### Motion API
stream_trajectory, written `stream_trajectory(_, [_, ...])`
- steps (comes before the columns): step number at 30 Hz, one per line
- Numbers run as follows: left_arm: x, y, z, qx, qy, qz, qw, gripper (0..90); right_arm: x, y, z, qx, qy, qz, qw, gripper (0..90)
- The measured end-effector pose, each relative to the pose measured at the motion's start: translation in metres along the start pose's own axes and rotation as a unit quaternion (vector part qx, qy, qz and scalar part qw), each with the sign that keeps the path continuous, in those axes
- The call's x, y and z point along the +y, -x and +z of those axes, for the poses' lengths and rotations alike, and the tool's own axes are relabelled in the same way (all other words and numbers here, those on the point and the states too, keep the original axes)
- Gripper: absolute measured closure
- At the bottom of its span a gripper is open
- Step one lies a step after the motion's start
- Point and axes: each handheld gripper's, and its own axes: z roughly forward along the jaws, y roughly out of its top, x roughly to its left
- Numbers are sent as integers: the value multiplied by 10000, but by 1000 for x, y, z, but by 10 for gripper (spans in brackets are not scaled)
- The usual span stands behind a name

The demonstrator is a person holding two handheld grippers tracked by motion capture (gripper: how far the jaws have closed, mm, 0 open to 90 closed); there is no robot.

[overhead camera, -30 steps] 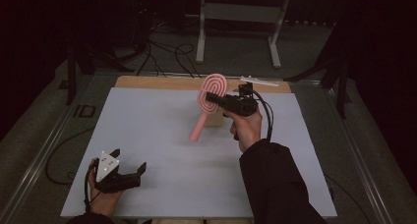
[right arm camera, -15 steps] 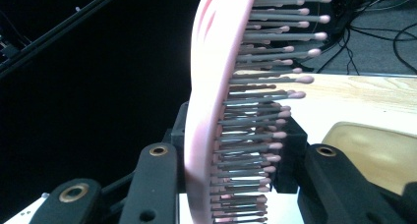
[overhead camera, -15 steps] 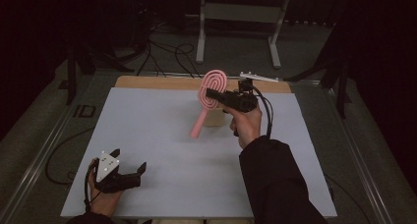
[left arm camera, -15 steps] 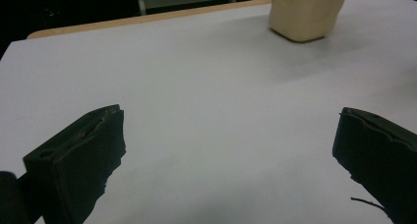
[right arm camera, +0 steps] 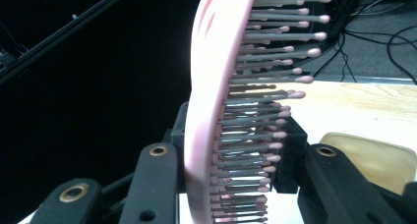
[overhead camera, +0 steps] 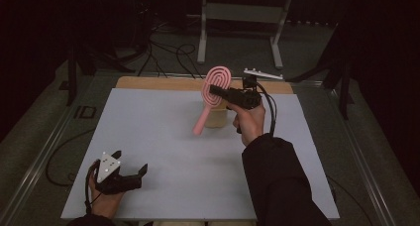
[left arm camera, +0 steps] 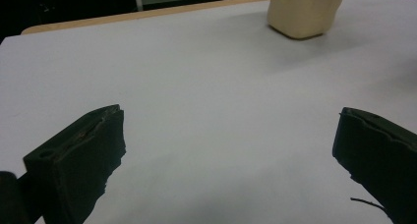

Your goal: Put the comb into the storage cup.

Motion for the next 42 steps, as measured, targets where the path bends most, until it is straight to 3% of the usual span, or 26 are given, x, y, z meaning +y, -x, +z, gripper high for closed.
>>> stream_trajectory(19, [0, -1, 1, -26, -61, -4, 10000, 2, 11, -2, 1, -150, 22, -184, 9997, 637])
stream_trajectory(42, [-1, -1, 2, -35, -93, -26, 9999, 2, 20, 5, 4, -212, 104, -78, 9997, 637])
